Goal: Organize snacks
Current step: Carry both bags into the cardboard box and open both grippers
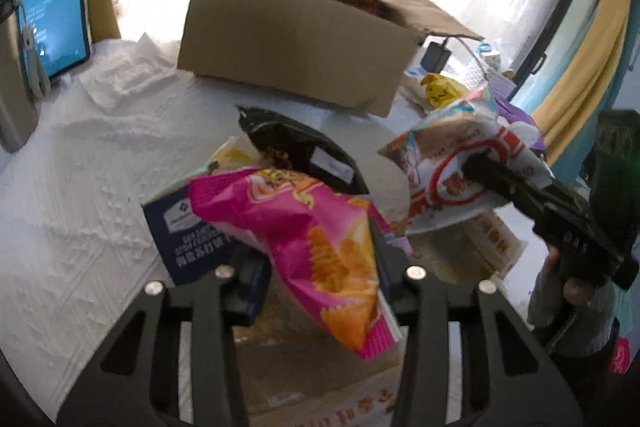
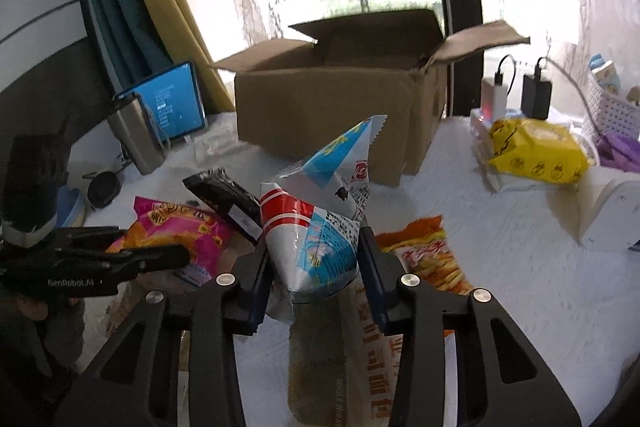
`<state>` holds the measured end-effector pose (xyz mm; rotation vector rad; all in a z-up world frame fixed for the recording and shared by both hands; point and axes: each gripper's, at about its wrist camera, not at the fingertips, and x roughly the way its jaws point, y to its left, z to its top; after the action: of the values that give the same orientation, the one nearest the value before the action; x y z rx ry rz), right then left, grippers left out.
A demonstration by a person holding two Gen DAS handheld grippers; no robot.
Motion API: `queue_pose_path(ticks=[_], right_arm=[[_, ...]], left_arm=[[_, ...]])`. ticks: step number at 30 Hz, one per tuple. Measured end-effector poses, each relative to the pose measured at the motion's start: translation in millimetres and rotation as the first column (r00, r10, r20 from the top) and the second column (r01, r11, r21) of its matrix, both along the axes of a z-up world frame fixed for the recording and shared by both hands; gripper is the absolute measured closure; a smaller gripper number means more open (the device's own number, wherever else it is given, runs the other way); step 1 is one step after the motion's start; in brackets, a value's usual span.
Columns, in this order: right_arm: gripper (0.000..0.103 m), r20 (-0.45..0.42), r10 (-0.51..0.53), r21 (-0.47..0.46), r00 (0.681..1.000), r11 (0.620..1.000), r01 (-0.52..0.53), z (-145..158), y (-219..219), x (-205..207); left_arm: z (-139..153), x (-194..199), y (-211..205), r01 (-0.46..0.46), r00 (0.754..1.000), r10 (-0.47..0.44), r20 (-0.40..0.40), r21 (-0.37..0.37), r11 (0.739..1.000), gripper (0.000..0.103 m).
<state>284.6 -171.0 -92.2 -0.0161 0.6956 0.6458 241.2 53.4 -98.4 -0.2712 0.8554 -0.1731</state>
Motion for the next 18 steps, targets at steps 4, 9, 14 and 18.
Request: queue_pose_path(ticks=[4,9,14,18], right_arm=[[0.061,0.033,-0.011,0.011,0.999,1.0,0.01,14,-6,-1],[0.061,0.065,-0.022,0.022,0.998,1.0,0.021,29,-9,0],[0.061,0.103,-0.041,0.025,0.994,0.999,0.039,44,-10,4],[0.061,0.124,-0.054,0.021,0.991,0.998,0.052,54,-9,9]], left_arm=[[21,-9,-2,0.016,0.999,-0.017,0.052,0.004,1.0,0.06],[52,-14,-2,0.038,0.99,-0.044,0.135,0.042,0.998,0.06],[77,-10,0,0.059,0.976,-0.075,0.206,0.086,0.995,0.06],[91,2,8,0.065,0.965,-0.089,0.247,0.103,0.993,0.06]])
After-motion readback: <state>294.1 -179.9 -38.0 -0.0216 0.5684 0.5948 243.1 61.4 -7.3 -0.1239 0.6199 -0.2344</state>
